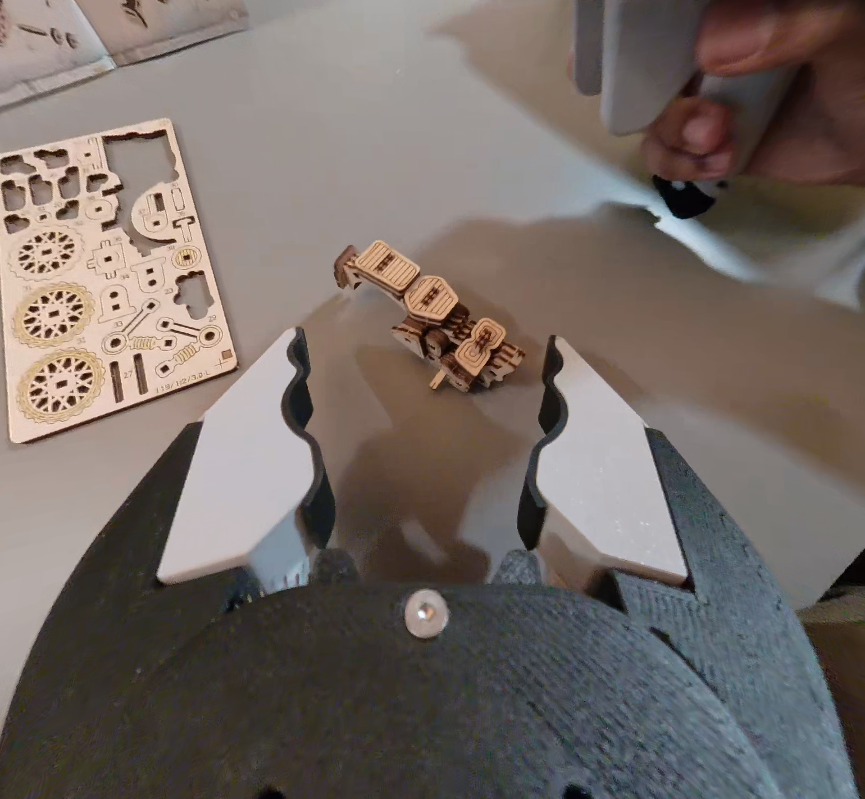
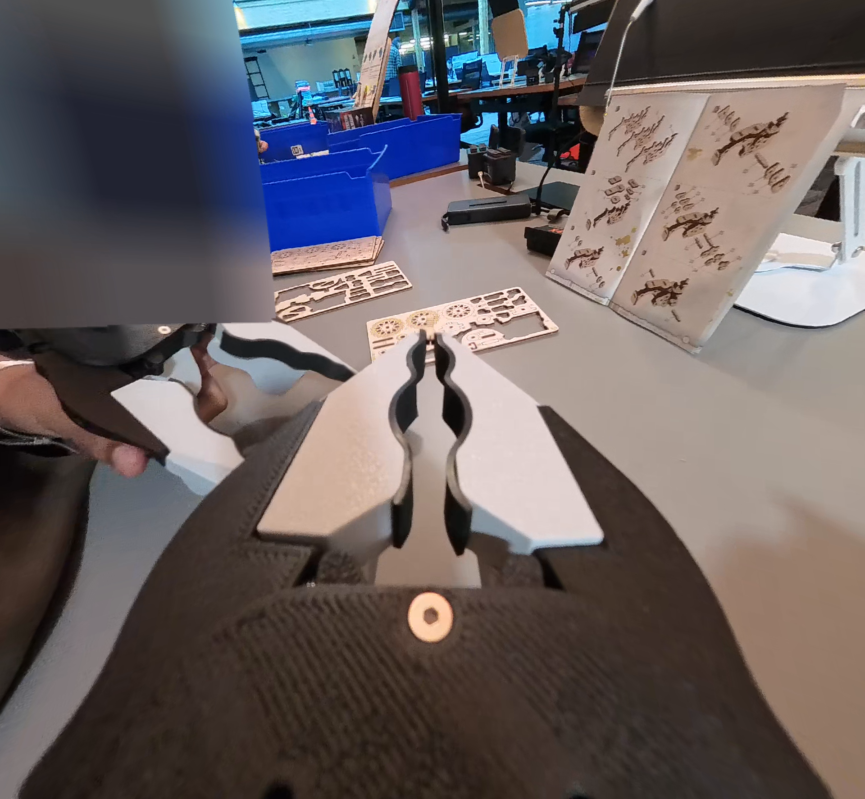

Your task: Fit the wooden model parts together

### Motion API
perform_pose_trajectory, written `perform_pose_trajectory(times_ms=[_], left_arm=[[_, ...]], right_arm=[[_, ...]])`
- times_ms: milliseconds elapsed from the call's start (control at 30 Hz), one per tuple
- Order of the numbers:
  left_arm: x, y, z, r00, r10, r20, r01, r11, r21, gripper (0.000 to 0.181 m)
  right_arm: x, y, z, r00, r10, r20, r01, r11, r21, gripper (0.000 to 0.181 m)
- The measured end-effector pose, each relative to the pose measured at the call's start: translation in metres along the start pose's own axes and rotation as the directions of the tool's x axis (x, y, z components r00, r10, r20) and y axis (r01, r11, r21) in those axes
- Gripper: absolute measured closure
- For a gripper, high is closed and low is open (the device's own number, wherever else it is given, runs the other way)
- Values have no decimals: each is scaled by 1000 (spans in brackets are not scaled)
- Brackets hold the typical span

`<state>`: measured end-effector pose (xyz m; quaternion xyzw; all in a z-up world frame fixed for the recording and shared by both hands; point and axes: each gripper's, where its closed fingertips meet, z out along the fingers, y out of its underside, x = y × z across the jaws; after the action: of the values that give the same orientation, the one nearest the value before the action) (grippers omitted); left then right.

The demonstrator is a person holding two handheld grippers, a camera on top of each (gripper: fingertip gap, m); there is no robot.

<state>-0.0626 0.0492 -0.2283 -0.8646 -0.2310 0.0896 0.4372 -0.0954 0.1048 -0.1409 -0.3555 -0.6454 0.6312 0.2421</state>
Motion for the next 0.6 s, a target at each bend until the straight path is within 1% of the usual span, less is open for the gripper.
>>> perform_pose_trajectory(times_ms=[167, 400, 500, 600], left_arm=[[-2, 6, -1, 999, -50, -23, 49, 998, -24, 85], [-16, 15, -18, 993, -114, 31, 114, 993, -5, 97], [-17, 18, -25, 990, -139, 32, 139, 990, 10, 106], [-11, 20, -29, 989, -147, -1, 147, 989, 17, 130]], right_arm=[[-2, 2, -8, 1000, -15, -17, 15, 1000, -9, 180], [-1, 3, -15, 1000, -4, -28, 4, 1000, -5, 180], [-2, 3, -15, 1000, -5, -28, 5, 1000, -4, 180], [-3, 3, -15, 1000, -7, -28, 7, 1000, -5, 180]])
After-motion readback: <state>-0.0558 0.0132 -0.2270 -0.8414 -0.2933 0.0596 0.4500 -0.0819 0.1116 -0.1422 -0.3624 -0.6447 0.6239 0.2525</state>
